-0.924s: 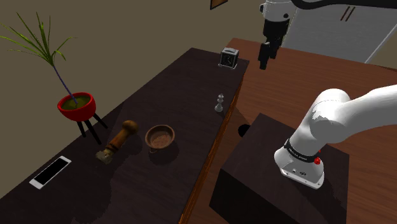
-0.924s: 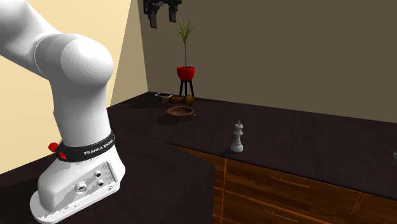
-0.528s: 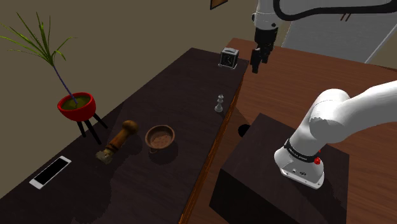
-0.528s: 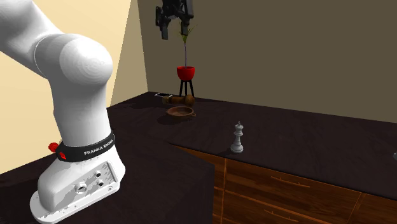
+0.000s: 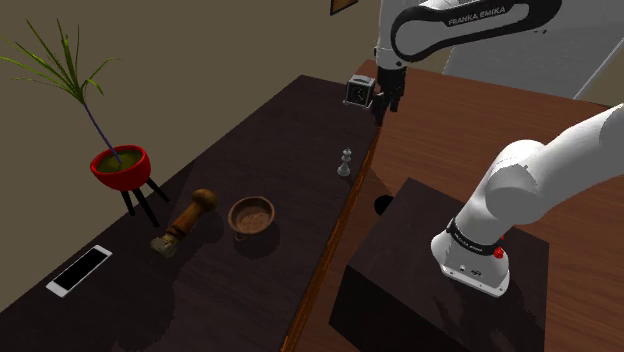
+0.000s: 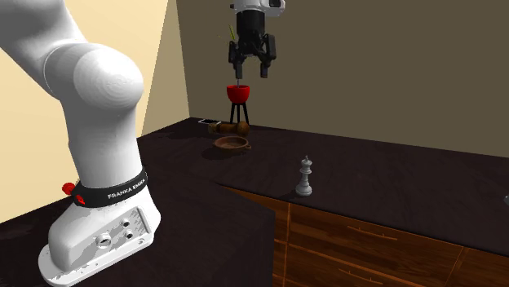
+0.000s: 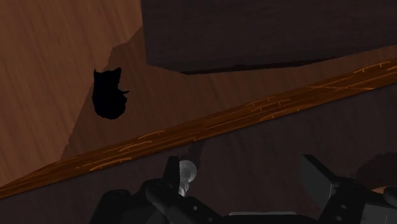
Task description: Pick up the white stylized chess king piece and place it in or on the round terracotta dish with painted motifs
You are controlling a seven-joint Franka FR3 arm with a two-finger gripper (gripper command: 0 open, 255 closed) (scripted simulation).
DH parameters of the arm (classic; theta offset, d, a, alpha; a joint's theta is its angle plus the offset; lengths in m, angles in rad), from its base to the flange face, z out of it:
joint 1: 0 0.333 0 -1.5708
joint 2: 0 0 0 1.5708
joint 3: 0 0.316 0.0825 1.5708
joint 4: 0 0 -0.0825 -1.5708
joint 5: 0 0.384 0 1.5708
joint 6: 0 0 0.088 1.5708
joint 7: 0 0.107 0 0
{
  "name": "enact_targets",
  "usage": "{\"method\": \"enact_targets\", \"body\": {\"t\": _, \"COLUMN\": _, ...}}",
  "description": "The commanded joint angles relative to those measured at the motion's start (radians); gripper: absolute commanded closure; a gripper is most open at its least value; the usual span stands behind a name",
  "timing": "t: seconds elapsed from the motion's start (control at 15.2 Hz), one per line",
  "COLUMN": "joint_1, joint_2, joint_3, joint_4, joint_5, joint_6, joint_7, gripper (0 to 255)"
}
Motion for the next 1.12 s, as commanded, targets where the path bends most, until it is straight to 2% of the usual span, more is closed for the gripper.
{"method": "enact_targets", "body": {"t": 0.0, "joint_1": -0.006, "joint_2": 0.066, "joint_3": -0.023, "joint_4": 0.003, "joint_5": -0.002, "joint_6": 0.065, "joint_7": -0.016, "gripper": 0}}
{"method": "enact_targets", "body": {"t": 0.53, "joint_1": -0.022, "joint_2": 0.369, "joint_3": -0.092, "joint_4": 0.091, "joint_5": 0.039, "joint_6": 0.277, "joint_7": -0.09, "gripper": 0}}
{"method": "enact_targets", "body": {"t": 1.06, "joint_1": -0.057, "joint_2": 0.693, "joint_3": -0.116, "joint_4": 0.262, "joint_5": 0.146, "joint_6": 0.416, "joint_7": -0.192, "gripper": 0}}
